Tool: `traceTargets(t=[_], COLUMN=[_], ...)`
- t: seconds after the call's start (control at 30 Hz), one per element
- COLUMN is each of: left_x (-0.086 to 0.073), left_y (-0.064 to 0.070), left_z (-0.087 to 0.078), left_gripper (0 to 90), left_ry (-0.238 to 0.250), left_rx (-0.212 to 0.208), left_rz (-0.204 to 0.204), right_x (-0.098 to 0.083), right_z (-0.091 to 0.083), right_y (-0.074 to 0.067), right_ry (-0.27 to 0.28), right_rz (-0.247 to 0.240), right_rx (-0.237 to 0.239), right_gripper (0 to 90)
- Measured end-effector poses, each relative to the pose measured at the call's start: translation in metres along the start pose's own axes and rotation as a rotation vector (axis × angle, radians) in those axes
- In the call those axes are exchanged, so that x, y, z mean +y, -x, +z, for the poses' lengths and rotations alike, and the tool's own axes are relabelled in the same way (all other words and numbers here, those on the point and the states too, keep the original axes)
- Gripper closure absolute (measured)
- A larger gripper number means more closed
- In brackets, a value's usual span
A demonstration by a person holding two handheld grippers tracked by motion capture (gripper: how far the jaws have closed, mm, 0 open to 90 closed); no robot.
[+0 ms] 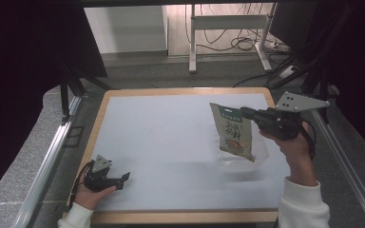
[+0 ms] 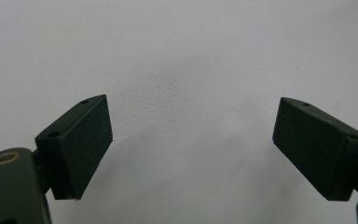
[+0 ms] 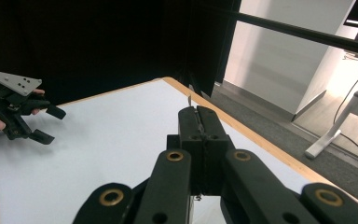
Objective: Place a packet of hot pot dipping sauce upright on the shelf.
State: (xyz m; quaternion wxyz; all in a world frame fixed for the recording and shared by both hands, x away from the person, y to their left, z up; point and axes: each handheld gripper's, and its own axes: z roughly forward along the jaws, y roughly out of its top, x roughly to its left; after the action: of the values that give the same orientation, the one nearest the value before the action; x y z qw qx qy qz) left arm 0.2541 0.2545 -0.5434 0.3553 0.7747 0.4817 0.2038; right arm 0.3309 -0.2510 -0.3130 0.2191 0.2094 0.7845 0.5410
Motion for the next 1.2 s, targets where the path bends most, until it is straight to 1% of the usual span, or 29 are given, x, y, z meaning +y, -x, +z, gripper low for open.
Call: traceTargets(t=[0.17, 0.2, 0.23, 0.27, 0.3, 0.33, 0.37, 0.43, 0.53, 0.6, 0.73, 0.9, 1.03, 1.1, 1.13, 1.17, 1.2], left_x=[0.000, 0.000, 0.000, 0.000, 0.000, 0.000, 0.000, 0.000, 0.000, 0.000, 0.000, 0.000, 0.000, 0.000, 0.000, 0.000, 0.000], left_y=[0.000, 0.000, 0.000, 0.000, 0.000, 0.000, 0.000, 0.000, 0.000, 0.000, 0.000, 0.000, 0.000, -0.001, 0.000, 0.000, 0.000], left_z=[0.000, 0.000, 0.000, 0.000, 0.000, 0.001, 0.001, 0.000, 0.000, 0.000, 0.000, 0.000, 0.000, 0.000, 0.000, 0.000, 0.000], left_gripper=[11.7, 11.7, 11.7, 11.7, 11.7, 11.7, 11.6, 11.6, 11.7, 11.6, 11.7, 11.6, 11.6, 11.6, 11.6, 11.6, 11.6], left_ry=[-0.002, -0.001, -0.001, -0.003, -0.003, 0.000, 0.000, -0.002, -0.001, 0.000, 0.002, 0.002, -0.001, 0.000, 0.002, 0.002, 0.001], left_rx=[0.001, 0.002, 0.002, 0.001, 0.001, 0.003, 0.003, 0.002, 0.002, 0.002, 0.003, 0.003, 0.002, 0.003, 0.003, 0.003, 0.003], left_rz=[0.000, -0.001, -0.001, 0.000, 0.000, -0.001, -0.001, 0.000, 0.000, -0.001, -0.001, -0.001, 0.003, 0.003, 0.000, 0.000, 0.000], right_x=[-0.002, -0.005, -0.005, -0.008, -0.008, -0.012, -0.012, -0.015, -0.019, -0.020, -0.026, -0.030, -0.035, -0.038, -0.041, -0.041, -0.042], right_z=[0.000, 0.001, 0.001, 0.002, 0.002, 0.003, 0.003, 0.003, 0.006, 0.007, 0.010, 0.011, 0.015, 0.018, 0.023, 0.023, 0.025], right_y=[0.003, 0.007, 0.007, 0.011, 0.011, 0.015, 0.015, 0.020, 0.023, 0.024, 0.029, 0.033, 0.037, 0.038, 0.039, 0.039, 0.038], right_ry=[-0.007, -0.014, -0.014, -0.026, -0.026, -0.035, -0.035, -0.036, -0.053, -0.052, -0.067, -0.070, -0.097, -0.123, -0.154, -0.154, -0.174], right_rz=[0.007, 0.016, 0.016, 0.026, 0.026, 0.036, 0.036, 0.052, 0.053, 0.056, 0.059, 0.069, 0.074, 0.076, 0.073, 0.073, 0.068], right_rx=[0.000, 0.000, 0.000, 0.000, 0.000, -0.006, -0.006, -0.009, -0.023, -0.021, -0.035, -0.041, -0.042, -0.040, -0.040, -0.040, -0.046], right_gripper=[89.8, 89.7, 89.7, 89.7, 89.7, 89.7, 89.7, 89.7, 89.7, 89.7, 89.7, 89.7, 89.6, 89.5, 89.4, 89.4, 89.4])
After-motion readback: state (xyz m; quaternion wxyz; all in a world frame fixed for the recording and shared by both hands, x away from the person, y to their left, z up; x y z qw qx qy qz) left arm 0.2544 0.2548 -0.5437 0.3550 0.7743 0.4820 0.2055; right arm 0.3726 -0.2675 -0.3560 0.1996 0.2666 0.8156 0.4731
